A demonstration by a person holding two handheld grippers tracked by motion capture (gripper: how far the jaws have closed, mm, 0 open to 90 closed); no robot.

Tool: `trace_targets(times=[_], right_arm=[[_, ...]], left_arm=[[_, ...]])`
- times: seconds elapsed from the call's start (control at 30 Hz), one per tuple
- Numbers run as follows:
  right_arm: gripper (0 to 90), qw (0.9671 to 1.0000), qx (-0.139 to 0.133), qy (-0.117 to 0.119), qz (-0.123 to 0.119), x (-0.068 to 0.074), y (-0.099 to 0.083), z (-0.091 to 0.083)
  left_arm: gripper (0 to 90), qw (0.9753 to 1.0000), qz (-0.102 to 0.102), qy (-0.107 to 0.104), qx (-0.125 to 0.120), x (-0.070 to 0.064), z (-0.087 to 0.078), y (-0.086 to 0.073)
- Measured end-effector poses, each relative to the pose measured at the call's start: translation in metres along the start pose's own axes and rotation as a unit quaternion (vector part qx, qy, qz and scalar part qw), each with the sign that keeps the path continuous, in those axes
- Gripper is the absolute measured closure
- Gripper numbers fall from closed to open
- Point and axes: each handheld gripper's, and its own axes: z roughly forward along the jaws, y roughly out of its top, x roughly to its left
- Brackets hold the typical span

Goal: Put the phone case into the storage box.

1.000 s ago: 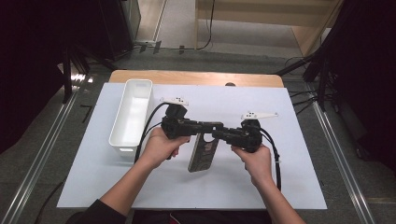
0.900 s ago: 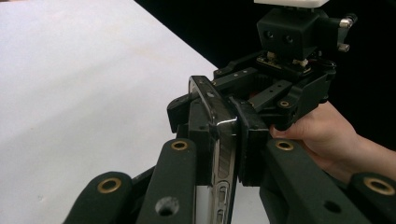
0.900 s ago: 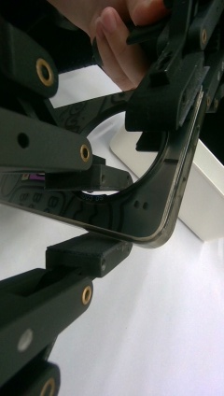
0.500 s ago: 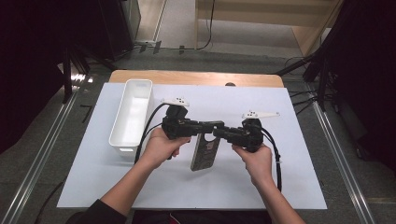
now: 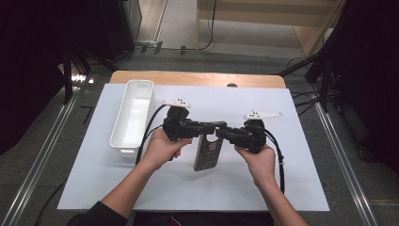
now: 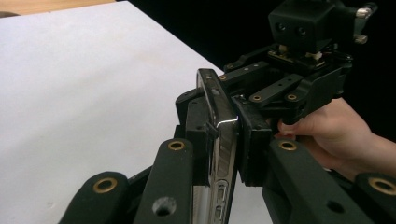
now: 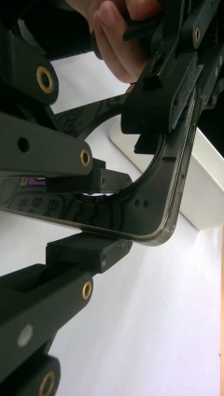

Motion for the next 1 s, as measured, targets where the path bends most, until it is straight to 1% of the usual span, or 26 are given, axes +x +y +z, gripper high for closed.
trace_targets(times=[0.17,0.23,0.3,0.37,0.43,0.47,0.5,0.53,0.63,0.7,0.73,0.8,0.87,0.9,1.0], right_arm=[[70.4,1.0,-0.002,0.001,-0.002,0.0001,0.0006,-0.0014],[70.4,1.0,-0.002,-0.002,-0.004,0.0003,0.0009,-0.0019],[70.4,1.0,-0.001,-0.002,0.0,0.0004,0.0014,-0.0025],[70.4,1.0,-0.002,-0.003,-0.002,0.0003,0.0015,-0.003],[70.4,1.0,-0.002,-0.004,-0.004,0.0004,0.0016,-0.0034],[70.4,1.0,-0.002,-0.003,-0.005,0.0004,0.0017,-0.0035],[70.4,1.0,-0.002,-0.004,-0.005,0.0004,0.0018,-0.0037],[70.4,1.0,-0.002,-0.004,-0.005,0.0003,0.0019,-0.004],[70.4,1.0,-0.002,-0.007,-0.005,0.0001,0.0022,-0.0048],[70.3,0.9999,0.005,-0.011,0.0,0.0002,0.0029,-0.0054],[70.3,0.9999,0.005,-0.014,0.0,-0.0001,0.003,-0.0055],[70.3,0.9998,0.005,-0.017,-0.001,-0.0005,0.0032,-0.0061],[70.3,0.9997,0.007,-0.023,-0.002,-0.0007,0.0034,-0.0068],[70.3,0.9996,0.008,-0.026,-0.003,-0.0009,0.0034,-0.0071],[70.3,0.9993,0.013,-0.035,0.0,-0.0015,0.004,-0.0076]], left_arm=[[74.2,0.9999,0.007,0.008,-0.001,-0.0021,0.0001,0.0004],[72.6,0.9999,0.011,0.008,-0.001,-0.0027,-0.0002,0.0007],[69.6,0.9999,0.014,0.01,-0.001,-0.0035,-0.0005,0.0011],[65.1,0.9998,0.018,0.011,0.002,-0.0048,-0.0006,0.0014],[64.4,0.9994,0.029,0.016,0.005,-0.0069,-0.0006,0.0015],[61.3,0.9992,0.034,0.019,0.006,-0.0078,-0.0003,0.0017],[60.4,0.9991,0.037,0.021,0.008,-0.0086,-0.0002,0.0017],[59.8,0.9991,0.037,0.021,0.008,-0.0093,0.0003,0.0017],[53.3,0.9989,0.039,0.023,0.01,-0.0099,0.0011,0.0017],[48.7,0.9988,0.041,0.024,0.011,-0.01,0.0017,0.0014],[45.9,0.9989,0.039,0.024,0.01,-0.0101,0.0025,0.0012],[40.2,0.999,0.036,0.023,0.016,-0.0096,0.003,0.0014],[36.9,0.9987,0.042,0.027,0.012,-0.0095,0.0033,0.001],[35.0,0.9987,0.043,0.026,0.012,-0.0092,0.0034,0.001],[33.5,0.9987,0.042,0.027,0.009,-0.0083,0.0029,0.001]])
